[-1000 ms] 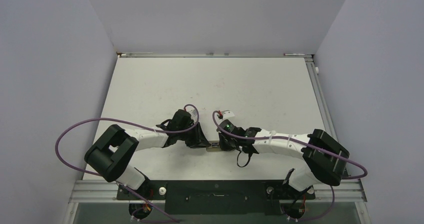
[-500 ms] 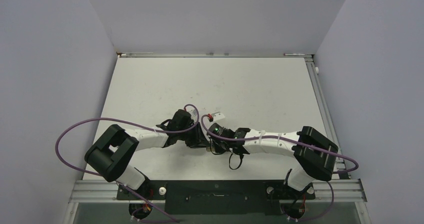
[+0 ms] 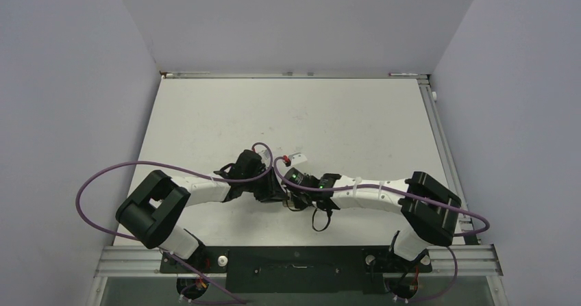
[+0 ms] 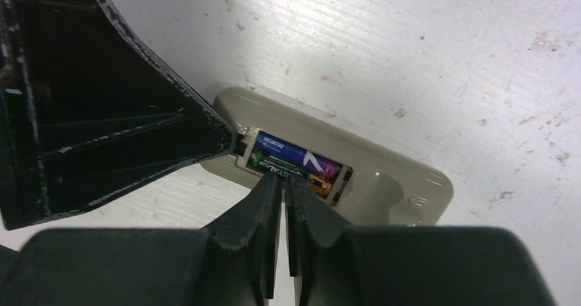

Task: Load the batteries into the remote control
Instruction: Load the battery into the remote control.

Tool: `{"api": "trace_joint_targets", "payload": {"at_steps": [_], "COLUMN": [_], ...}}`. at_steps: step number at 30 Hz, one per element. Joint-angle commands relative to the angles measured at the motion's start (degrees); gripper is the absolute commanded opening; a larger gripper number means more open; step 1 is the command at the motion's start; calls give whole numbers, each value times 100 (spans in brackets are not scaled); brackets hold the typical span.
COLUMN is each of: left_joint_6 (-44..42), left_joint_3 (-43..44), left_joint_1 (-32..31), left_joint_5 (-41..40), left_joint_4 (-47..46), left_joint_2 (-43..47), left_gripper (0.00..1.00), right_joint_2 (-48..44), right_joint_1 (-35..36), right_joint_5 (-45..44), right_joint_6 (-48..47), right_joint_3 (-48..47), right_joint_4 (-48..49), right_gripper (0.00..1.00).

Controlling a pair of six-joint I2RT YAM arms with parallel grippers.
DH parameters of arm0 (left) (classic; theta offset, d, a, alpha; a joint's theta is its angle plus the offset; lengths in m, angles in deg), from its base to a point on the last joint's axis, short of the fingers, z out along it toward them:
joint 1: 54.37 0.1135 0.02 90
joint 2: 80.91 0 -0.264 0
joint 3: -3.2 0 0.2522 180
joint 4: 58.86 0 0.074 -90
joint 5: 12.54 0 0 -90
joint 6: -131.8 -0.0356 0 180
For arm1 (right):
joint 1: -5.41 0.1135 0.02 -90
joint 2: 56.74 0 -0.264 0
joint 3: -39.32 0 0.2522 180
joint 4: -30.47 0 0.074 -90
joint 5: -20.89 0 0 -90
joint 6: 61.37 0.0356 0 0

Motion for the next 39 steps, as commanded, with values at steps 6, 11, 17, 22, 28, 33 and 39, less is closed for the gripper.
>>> {"api": "trace_joint_targets", "payload": {"at_steps": [6, 11, 17, 22, 28, 33, 39], "left_joint_6": [18, 9, -35, -82, -202, -494, -961], "left_joint_3": [-35, -43, -54, -52, -23, 230, 778], "left_joint_1": [-117, -147, -148, -148, -144, -140, -140], "left_joint_5": [95, 38, -84, -96, -142, -262, -710], "left_joint_4": [-175, -28, 221, 368, 572, 1018, 1555], "left_joint_2": [96, 221, 520, 730, 972, 1050, 1070], "left_gripper": [25, 33, 43, 46, 50, 53, 54], "right_joint_2": [-651, -996, -1411, -1679, -2002, -2284, -2583], "right_joint_1": [-42, -99, -265, -486, -914, -1149, -1174], "right_joint_5": [-572, -790, -1277, -1625, -1657, -1297, -787], "right_joint_6": [-93, 8, 147, 224, 431, 571, 829], "right_joint_3": [-147, 69, 265, 275, 329, 478, 869], "right_joint_4": [-485, -567, -972, -1476, -1910, -1963, -1728], "right_gripper": [19, 31, 38, 41, 49, 50, 38]}}
